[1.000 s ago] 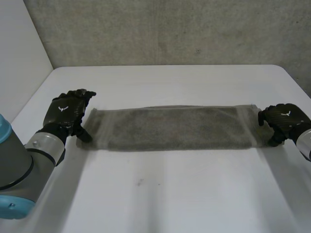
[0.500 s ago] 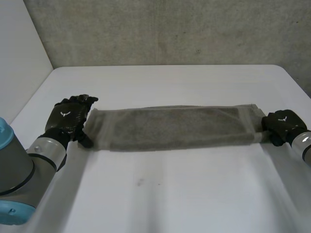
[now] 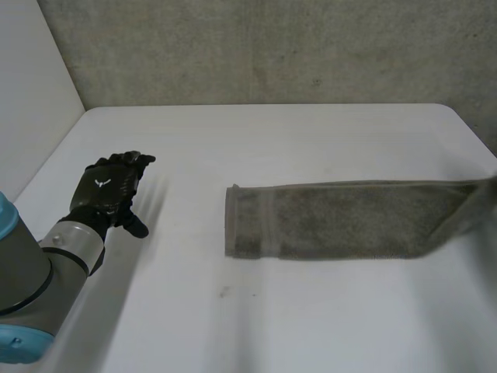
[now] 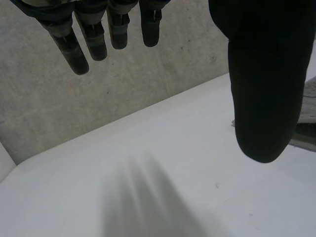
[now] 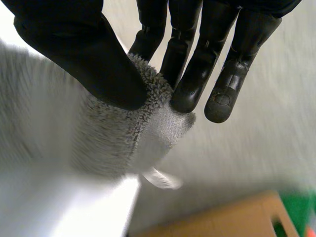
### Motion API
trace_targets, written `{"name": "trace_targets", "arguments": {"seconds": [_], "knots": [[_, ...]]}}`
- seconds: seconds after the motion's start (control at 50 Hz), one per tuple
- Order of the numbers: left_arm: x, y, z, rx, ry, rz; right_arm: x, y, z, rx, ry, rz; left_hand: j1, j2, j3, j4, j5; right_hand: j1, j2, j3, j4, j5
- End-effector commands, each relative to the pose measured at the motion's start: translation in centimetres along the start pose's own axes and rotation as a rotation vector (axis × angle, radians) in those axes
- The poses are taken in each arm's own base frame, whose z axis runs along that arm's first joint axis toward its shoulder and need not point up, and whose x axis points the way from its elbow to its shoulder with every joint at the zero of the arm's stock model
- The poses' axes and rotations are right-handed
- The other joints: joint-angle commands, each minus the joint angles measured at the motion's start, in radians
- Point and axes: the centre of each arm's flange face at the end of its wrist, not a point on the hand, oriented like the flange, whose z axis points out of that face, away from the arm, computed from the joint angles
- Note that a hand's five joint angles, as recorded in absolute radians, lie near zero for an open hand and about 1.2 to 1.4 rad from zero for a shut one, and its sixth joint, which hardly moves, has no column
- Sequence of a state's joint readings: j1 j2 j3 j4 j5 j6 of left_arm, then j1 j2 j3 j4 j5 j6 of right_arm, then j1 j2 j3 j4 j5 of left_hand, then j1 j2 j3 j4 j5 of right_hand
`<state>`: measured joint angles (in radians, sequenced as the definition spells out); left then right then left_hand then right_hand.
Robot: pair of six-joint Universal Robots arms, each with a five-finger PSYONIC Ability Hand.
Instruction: Fold the towel.
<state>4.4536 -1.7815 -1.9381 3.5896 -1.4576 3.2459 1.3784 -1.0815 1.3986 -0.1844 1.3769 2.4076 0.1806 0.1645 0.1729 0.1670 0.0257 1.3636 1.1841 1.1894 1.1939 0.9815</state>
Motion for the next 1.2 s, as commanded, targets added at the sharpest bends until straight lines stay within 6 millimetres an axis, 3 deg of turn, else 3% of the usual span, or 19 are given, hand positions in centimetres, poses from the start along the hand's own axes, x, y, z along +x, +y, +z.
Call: {"name": "trace_targets", "arguments": {"seconds": [0.02,0.04,0.06,0.12,0.18,0.22,0.38,0.42,0.44,0.46,0.48,0.56,0.58,0.6,0.7,0.9,1.02,1.16,1.2], "knots": [[0.0,-0.2,-0.2,0.006,-0.001,0.001,-10.8,-11.2,-6.6,0.319,-0.311,0.071,-0.006,0.01,0.002,0.008,-0.026,0.033,0.212,0.207,0.202,0.24],[0.0,-0.1,-0.3,0.004,-0.001,0.001,-13.3,-12.5,-8.5,0.365,-0.388,0.074,-0.006,0.01,0.002,0.008,-0.026,0.033,0.212,0.207,0.202,0.24],[0.0,-0.1,-0.3,0.004,-0.001,0.001,-13.3,-12.5,-8.5,0.365,-0.389,0.074,-0.006,0.01,0.002,0.008,-0.026,0.033,0.212,0.207,0.202,0.24],[0.0,-0.1,-0.3,0.004,-0.001,0.001,-19.9,-13.8,-13.5,0.448,-0.581,0.055,-0.006,0.01,0.002,0.008,-0.026,0.033,0.212,0.207,0.202,0.24],[0.0,-0.1,-0.3,0.004,-0.001,0.001,-21.8,-13.7,-14.7,0.463,-0.633,0.046,-0.006,0.01,0.002,0.008,-0.026,0.033,0.212,0.207,0.202,0.24],[0.0,-0.2,-0.2,0.01,-0.002,0.001,-25.4,-13.4,-17.3,0.476,-0.736,0.027,-0.006,0.01,0.002,0.008,-0.026,0.033,0.212,0.207,0.202,0.24],[0.1,-0.2,-0.2,0.02,0.0,0.003,-28.9,-11.4,-19.4,0.424,-0.841,0.004,-0.006,0.01,0.002,0.008,-0.026,0.033,0.212,0.207,0.202,0.24],[0.2,-0.2,-0.2,0.021,0.003,0.003,-28.9,-11.2,-19.4,0.411,-0.843,0.012,-0.006,0.01,0.002,0.008,-0.026,0.033,0.212,0.207,0.202,0.24],[0.3,-0.1,-0.3,0.018,0.005,0.003,-28.5,-11.4,-19.4,0.404,-0.836,0.025,-0.006,0.01,0.002,0.008,-0.026,-0.373,-0.194,-0.199,-0.204,-0.166],[0.3,-0.1,-0.3,0.018,0.005,0.003,-28.5,-11.4,-19.4,0.404,-0.836,0.026,-0.006,0.01,0.002,0.008,-0.026,-0.377,-0.198,-0.203,-0.208,-0.17],[0.4,-0.2,-0.3,0.023,0.007,0.004,-28.2,-11.6,-19.5,0.391,-0.836,0.045,-0.006,0.01,0.002,0.008,-0.026,-1.189,-1.01,-1.015,-1.019,-0.982],[0.4,-0.2,-0.3,0.027,0.01,0.005,-25.7,-12.5,-18.7,0.353,-0.791,0.126,-0.006,0.01,0.002,0.008,-0.026,-1.189,-1.01,-1.015,-1.019,-0.982],[0.5,-0.2,-0.3,0.027,0.012,0.005,-23.6,-12.4,-17.4,0.313,-0.744,0.183,-0.006,0.01,0.002,0.008,-0.026,-1.189,-1.01,-1.015,-1.019,-0.982],[0.6,-0.2,-0.4,0.025,0.015,0.005,-21.5,-11.8,-16.0,0.273,-0.696,0.24,-0.006,0.01,0.002,0.008,-0.026,-1.189,-1.01,-1.015,-1.019,-0.982],[0.9,-0.2,-0.5,0.026,0.023,0.006,-17.7,-9.8,-14.2,0.19,-0.606,0.317,-0.006,0.01,0.002,0.008,-0.026,-1.189,-1.01,-1.015,-1.019,-0.982],[1.0,-0.2,-0.5,0.025,0.026,0.006,-15.2,-3.0,-12.5,0.006,-0.511,0.216,-0.006,0.01,0.002,0.008,-0.026,-1.179,-0.999,-1.005,-1.009,-0.971],[1.3,-0.1,-0.7,0.024,0.035,0.007,-14.8,-0.3,-11.3,-0.043,-0.508,0.16,-0.006,0.01,0.002,0.008,-0.026,-0.039,0.14,0.135,0.13,0.168],[1.5,-0.1,-0.8,0.025,0.04,0.008,-13.7,-1.9,-9.7,0.048,-0.437,0.153,-0.006,0.01,0.002,0.008,-0.026,0.033,0.212,0.207,0.202,0.24],[1.4,-0.1,-0.8,0.024,0.038,0.008,-13.3,-3.9,-9.3,0.121,-0.406,0.136,-0.006,0.01,0.002,0.008,-0.026,0.033,0.212,0.207,0.202,0.24]]}}
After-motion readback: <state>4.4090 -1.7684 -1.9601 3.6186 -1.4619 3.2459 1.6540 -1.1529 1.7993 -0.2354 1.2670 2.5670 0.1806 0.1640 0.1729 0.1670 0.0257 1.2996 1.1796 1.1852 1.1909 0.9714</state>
